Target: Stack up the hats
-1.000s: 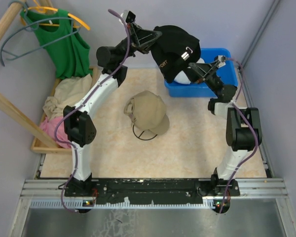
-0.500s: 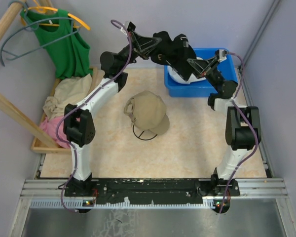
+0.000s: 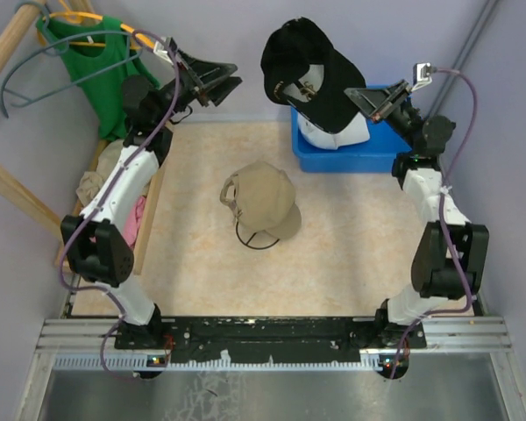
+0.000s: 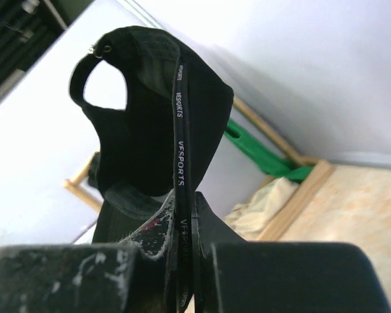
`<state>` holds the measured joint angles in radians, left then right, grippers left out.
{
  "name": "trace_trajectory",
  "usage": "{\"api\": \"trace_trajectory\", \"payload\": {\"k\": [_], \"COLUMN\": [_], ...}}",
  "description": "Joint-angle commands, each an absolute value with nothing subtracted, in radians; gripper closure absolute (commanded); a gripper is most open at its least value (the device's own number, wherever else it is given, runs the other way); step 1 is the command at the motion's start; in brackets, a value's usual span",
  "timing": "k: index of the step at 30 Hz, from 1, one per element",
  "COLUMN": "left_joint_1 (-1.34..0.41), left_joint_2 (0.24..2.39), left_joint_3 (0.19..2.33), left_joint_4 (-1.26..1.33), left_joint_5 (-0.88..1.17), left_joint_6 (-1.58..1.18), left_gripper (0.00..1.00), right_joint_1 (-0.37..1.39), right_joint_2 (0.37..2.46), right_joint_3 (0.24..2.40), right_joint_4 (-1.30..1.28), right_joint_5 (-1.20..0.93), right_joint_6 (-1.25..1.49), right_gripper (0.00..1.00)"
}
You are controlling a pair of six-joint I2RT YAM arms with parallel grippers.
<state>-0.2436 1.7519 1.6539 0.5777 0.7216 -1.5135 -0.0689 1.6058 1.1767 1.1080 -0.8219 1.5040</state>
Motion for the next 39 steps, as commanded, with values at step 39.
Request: {"api": "trace_trajectory", "payload": {"k": [39], "left_joint_1": [-0.534], "left_joint_2": [1.723], "left_joint_3": [1.573], "left_joint_4": [0.321], "left_joint_5": [0.738], "left_joint_6": [-1.372], "left_gripper": [0.29], "right_joint_1": [0.061], "right_joint_2": [1.343], "right_joint_3": [1.578], "right_joint_4": [-0.036], "right_joint_5": [-0.527], "right_joint_6": [0.575], "right_gripper": [1.00]}}
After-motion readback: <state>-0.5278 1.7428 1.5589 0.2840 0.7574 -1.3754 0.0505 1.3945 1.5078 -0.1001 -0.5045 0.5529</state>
